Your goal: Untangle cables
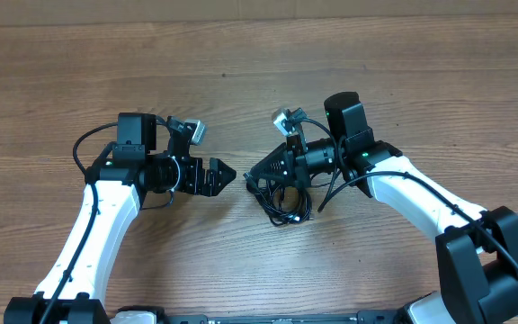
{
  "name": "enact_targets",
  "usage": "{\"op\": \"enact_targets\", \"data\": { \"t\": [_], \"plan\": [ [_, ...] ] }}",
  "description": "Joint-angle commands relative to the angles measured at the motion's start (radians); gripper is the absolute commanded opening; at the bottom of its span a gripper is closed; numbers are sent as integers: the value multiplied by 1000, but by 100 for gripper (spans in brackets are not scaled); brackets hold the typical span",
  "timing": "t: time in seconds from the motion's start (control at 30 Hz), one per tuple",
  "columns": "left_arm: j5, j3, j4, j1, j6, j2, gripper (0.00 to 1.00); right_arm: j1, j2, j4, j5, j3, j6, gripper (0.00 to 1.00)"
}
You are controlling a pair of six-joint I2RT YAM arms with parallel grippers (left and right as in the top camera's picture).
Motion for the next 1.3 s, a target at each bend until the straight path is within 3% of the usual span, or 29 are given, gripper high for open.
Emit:
{"op": "enact_targets", "data": {
  "t": [0.0, 0.33, 0.43, 0.47, 0.5, 0.53, 0.57, 0.73, 0.9, 1.07, 1.27],
  "plan": [
    [-64, 15, -2, 3, -8, 8, 100, -4, -22, -63, 389, 6, 217, 4],
    [-68, 15, -3, 2, -15, 8, 100, 26, -22, -294, 612, 6, 233, 6],
    [-69, 15, 0, 2, -14, 8, 100, 31, -22, -315, 616, 6, 234, 34],
    [-69, 15, 2, 2, -15, 8, 100, 31, -22, -316, 574, 6, 234, 50],
    [-69, 15, 3, 2, -15, 8, 100, 31, -22, -316, 531, 6, 234, 77],
    [-69, 15, 2, 2, -15, 8, 100, 31, -22, -317, 482, 6, 234, 93],
    [-69, 15, 2, 2, -15, 8, 100, 31, -22, -314, 439, 6, 233, 100],
    [-69, 15, -1, 2, -14, 8, 100, 31, -22, -279, 424, 6, 261, 99],
    [-69, 15, 5, 2, -14, 8, 100, 33, -22, -291, 494, 6, 407, 91],
    [-70, 15, 15, 2, -14, 8, 100, 34, -22, -370, 673, 6, 474, 91],
    [-69, 15, 17, 2, -14, 8, 100, 34, -21, -397, 695, 6, 488, 91]
  ]
}}
